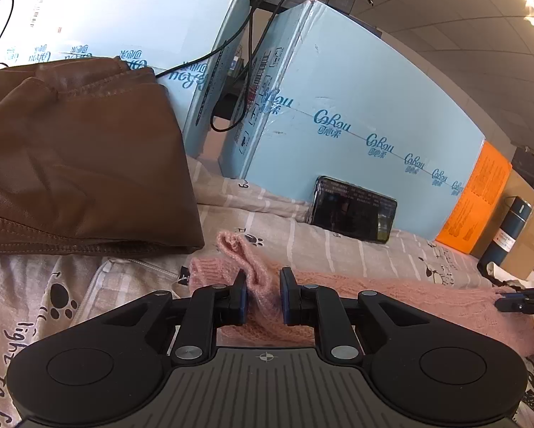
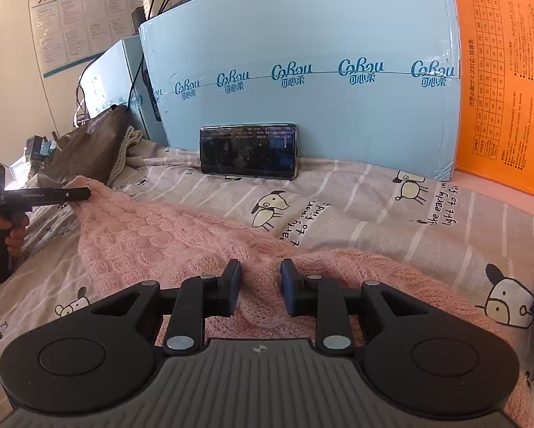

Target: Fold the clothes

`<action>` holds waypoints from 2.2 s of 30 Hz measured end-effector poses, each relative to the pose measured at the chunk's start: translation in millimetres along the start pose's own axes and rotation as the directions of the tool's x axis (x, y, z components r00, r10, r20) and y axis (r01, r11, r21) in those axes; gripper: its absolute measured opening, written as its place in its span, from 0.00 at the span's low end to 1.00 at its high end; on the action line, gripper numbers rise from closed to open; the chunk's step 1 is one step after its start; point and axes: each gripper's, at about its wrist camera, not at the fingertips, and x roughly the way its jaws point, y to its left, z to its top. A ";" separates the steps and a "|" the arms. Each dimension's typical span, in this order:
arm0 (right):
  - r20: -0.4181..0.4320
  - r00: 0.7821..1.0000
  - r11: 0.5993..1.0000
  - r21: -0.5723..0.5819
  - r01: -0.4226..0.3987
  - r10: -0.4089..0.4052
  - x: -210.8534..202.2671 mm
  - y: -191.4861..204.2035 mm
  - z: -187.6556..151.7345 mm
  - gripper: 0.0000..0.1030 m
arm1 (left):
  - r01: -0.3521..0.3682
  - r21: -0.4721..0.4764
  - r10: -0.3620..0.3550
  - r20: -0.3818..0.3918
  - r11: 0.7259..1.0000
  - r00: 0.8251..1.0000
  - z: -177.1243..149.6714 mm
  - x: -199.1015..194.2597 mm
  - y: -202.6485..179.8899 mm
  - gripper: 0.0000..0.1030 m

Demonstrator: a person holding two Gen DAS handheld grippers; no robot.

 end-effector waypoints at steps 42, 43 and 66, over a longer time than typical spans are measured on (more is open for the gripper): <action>0.233 0.933 0.889 0.431 0.154 -0.274 -33.0 17.4 -32.4 0.78 | -0.017 -0.594 -0.035 -0.076 0.804 0.996 -6.9 21.2 6.6 0.93; 0.229 0.931 0.881 0.446 0.158 -0.283 -32.6 15.4 -34.6 0.78 | -0.024 -0.592 -0.016 -0.063 0.806 0.998 -5.0 25.2 6.7 0.93; 0.237 0.930 0.871 0.471 0.143 -0.281 -33.8 14.8 -40.7 0.78 | 0.235 -0.094 -0.228 0.085 0.967 0.970 -6.9 27.2 -124.1 0.19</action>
